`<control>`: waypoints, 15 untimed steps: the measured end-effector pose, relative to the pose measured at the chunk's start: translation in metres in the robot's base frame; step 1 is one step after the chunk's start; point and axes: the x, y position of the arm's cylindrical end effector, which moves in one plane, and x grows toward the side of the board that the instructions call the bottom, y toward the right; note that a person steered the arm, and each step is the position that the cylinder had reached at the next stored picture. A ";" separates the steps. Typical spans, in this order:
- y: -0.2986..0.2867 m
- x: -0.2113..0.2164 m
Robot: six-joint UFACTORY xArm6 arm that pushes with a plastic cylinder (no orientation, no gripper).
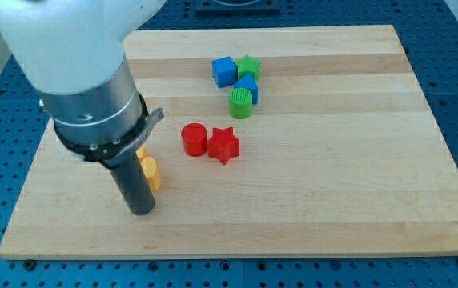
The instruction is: Separate the green circle from the blue triangle
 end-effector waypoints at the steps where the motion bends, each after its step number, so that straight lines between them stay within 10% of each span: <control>1: 0.000 0.015; 10: 0.178 -0.035; 15: 0.185 -0.162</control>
